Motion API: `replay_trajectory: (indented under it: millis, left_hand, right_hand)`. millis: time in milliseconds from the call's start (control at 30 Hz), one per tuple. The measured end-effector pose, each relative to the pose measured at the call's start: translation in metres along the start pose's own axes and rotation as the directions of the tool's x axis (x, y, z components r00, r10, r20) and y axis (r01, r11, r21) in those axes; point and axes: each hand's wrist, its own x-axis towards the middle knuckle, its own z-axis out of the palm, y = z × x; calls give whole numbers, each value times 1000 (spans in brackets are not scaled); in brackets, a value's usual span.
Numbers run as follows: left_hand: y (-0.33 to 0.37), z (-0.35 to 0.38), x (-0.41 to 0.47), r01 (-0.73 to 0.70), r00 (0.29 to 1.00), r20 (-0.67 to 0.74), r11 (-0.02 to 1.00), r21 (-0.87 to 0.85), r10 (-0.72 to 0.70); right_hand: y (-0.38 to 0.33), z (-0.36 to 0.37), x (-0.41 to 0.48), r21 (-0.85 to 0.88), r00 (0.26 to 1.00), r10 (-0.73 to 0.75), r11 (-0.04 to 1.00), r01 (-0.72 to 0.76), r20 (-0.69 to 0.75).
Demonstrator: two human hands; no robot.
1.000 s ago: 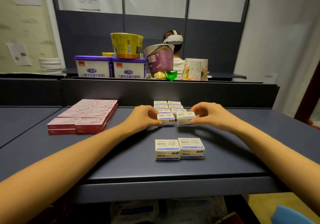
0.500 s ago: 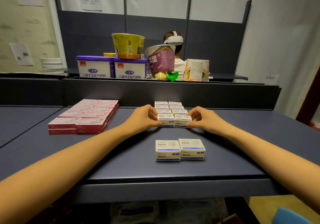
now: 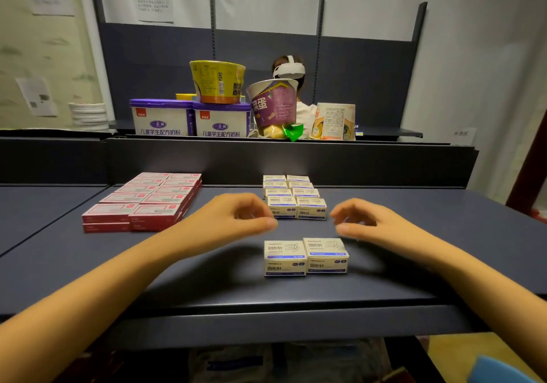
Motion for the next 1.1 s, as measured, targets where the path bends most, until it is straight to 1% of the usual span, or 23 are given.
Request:
replay_trajectory:
  millis: [100,167,267,333,400,467,533,600,667,833,933,1100]
  left_hand:
    - [-1,5,-23,45,991,122,997,70,-53]
    - [-3,10,-28,36,988,144,990,136,-55]
    - [-5,16,-26,-2,995,95,985,171,-14]
    - [-5,17,-23,-18,998,70,987,160,7]
    - [-5,15,-20,-15,997,76,995,103,7]
    - [-2,11,-15,-8,996,86,1000,-9,9]
    - [4,5,-6,-8,999,41,998,-62,11]
    - [8,-1,8,-5,1000,-25,999,-43,4]
    - [10,-5,24,18,999,-48,1000,-19,-19]
    - [-3,0,51,56,998,2,993,101,-56]
    - [-13,8,54,64,997,23,988,140,-68]
    - [-25,16,54,80,997,-37,981,179,-74]
  right_hand:
    - [-2,5,-21,8,994,-3,1000,2,110]
    - [-2,9,-26,-4,990,-4,1000,5,141]
    - [-2,13,-27,-58,993,-16,998,23,116]
    - [-1,13,-26,-57,995,-28,998,34,95]
    - [0,13,-28,-35,996,-36,999,39,76]
    - [0,12,-31,-13,997,-48,999,49,53]
    - [1,12,-33,3,998,-56,998,56,33]
    - [2,13,-34,23,998,-54,998,53,25]
    - [2,12,-34,39,999,-49,998,48,22]
    - [3,12,-34,41,999,-32,999,30,32]
    - [3,12,-34,26,999,-44,999,44,-7]
    - [2,11,-34,69,995,-67,995,72,-76]
